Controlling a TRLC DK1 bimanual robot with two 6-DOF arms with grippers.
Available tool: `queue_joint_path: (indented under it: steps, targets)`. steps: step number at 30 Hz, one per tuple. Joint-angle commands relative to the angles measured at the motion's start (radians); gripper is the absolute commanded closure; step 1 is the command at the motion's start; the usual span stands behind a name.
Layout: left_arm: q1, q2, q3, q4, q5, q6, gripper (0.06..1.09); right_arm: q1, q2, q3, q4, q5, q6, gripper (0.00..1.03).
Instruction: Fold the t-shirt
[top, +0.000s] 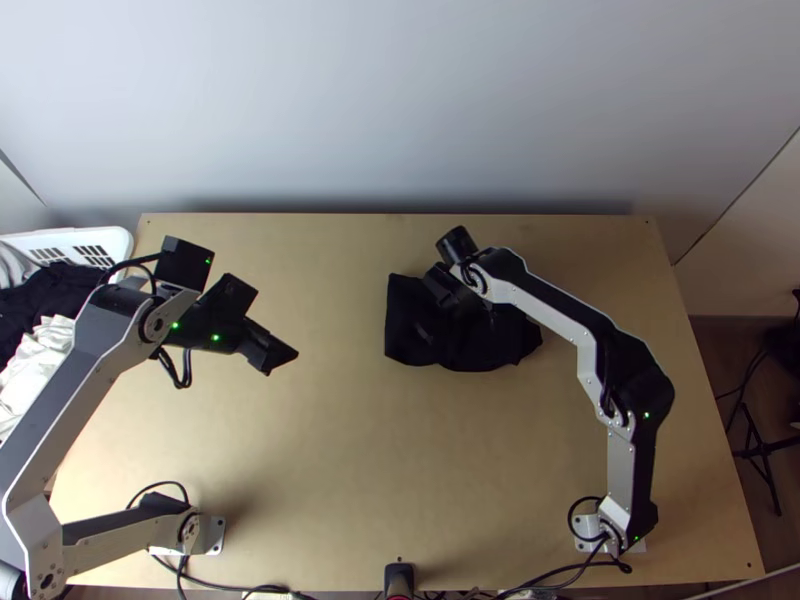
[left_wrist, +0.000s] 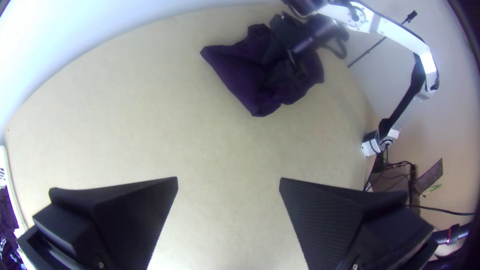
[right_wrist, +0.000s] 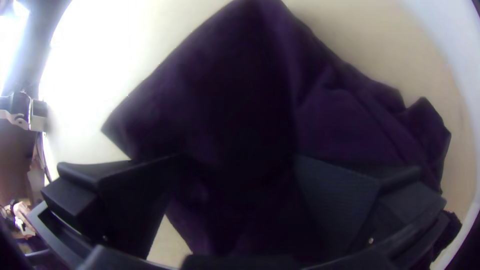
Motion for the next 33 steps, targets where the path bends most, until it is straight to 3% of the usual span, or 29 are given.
queue_joint_path:
  steps: [1, 13, 27, 33]
  targets:
    - [0.022, -0.04, -0.049, -0.002, -0.003, -0.001, 0.1, -0.1, 0.03, -0.034, 0.018, 0.006, -0.014, 0.03]
    - [0.052, -0.082, -0.106, -0.002, -0.003, 0.011, 0.1, -0.365, 0.0, -0.047, 0.016, 0.006, -0.045, 0.03]
    - [0.083, -0.18, -0.202, -0.013, -0.01, 0.042, 0.1, -0.714, 0.003, 0.024, 0.065, 0.033, 0.054, 0.03]
    - [0.089, -0.249, -0.245, -0.016, -0.061, 0.063, 0.1, -0.824, 0.07, 0.119, 0.065, 0.033, 0.067, 0.03]
